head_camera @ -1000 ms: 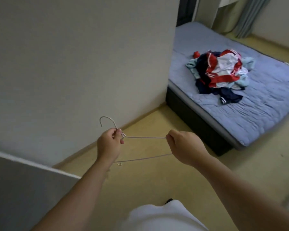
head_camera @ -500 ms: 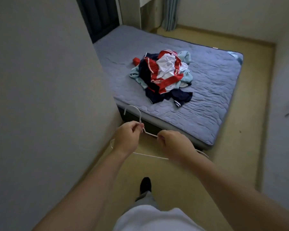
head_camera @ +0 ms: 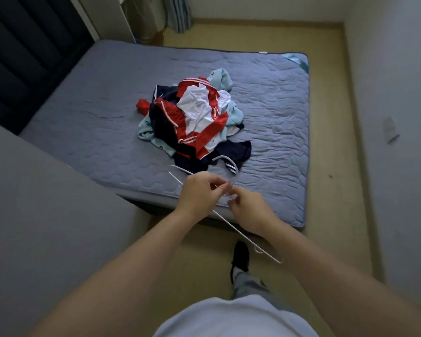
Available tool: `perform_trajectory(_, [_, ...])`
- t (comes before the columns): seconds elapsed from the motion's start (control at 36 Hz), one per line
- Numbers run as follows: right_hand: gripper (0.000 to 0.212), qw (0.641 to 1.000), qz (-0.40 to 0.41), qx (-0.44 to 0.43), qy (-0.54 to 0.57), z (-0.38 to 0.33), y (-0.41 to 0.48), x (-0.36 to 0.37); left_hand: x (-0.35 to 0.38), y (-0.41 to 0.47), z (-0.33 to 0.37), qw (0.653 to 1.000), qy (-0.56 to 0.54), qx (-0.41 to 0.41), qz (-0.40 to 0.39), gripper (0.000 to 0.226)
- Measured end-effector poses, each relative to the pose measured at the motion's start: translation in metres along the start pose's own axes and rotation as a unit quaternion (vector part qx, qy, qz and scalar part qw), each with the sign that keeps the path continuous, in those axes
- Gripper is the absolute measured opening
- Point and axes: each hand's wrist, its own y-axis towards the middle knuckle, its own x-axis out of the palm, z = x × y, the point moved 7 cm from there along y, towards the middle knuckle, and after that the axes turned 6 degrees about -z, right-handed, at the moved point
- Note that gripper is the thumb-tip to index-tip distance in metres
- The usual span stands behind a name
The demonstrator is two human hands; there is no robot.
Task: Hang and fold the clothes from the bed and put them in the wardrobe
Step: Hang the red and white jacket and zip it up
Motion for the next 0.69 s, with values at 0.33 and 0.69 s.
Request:
perform_trajectory(0.33, [0.021,0.983,-0.053,0.134,0.115,0.016,0.166,-0.041,-0.021,0.17,-0.083,0.989,-0.023,-0.139,-0.048,0.013])
perform_trajectory(0.69, [0.036,0.942,0.004,0.336,0.02,0.073,0.308,-0.018,0.022,0.337,-0.328,0.934,-0.082,-0.329,-0.115,0.015])
